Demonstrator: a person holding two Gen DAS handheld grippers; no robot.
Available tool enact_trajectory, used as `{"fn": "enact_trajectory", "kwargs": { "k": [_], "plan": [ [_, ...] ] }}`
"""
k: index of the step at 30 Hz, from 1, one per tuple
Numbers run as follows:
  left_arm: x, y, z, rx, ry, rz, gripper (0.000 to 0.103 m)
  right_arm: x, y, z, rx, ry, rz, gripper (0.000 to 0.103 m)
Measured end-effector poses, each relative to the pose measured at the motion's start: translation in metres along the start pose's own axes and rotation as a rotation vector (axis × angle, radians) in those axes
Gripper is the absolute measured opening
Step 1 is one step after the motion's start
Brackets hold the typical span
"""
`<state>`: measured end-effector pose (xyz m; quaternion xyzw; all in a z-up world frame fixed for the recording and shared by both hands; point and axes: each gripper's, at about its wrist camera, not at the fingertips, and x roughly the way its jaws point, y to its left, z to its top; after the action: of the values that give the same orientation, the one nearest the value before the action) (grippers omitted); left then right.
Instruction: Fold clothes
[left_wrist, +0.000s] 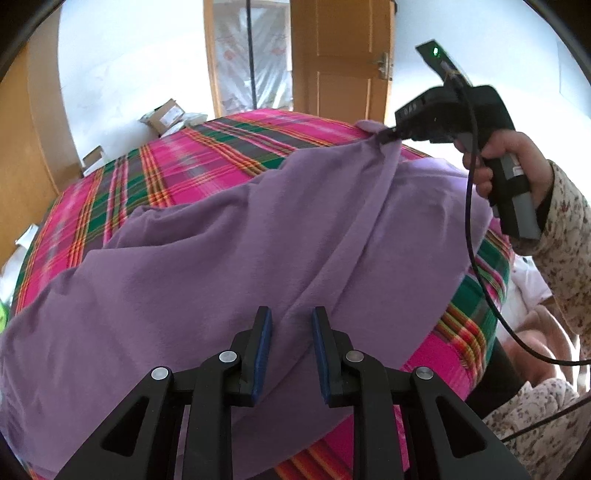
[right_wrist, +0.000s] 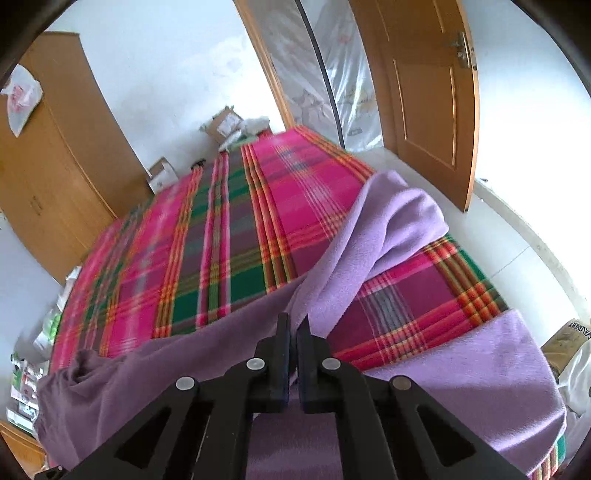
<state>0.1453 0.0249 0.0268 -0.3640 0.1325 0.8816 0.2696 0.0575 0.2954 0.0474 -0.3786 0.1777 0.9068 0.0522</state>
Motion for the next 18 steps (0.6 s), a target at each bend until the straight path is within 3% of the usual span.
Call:
{"fn": "enact_trajectory", "kwargs": {
  "k": [12, 18],
  "plan": [
    [0.004, -0.012, 0.003, 0.104, 0.014, 0.043, 0.024, -0.032, -0.021, -0.015, 0.067, -0.046, 0.062, 0.003],
    [-0.002, -0.010, 0.002, 0.091, 0.002, 0.028, 0.024, -0.032, -0.033, -0.024, 0.103, -0.040, 0.078, 0.003]
  ]
}}
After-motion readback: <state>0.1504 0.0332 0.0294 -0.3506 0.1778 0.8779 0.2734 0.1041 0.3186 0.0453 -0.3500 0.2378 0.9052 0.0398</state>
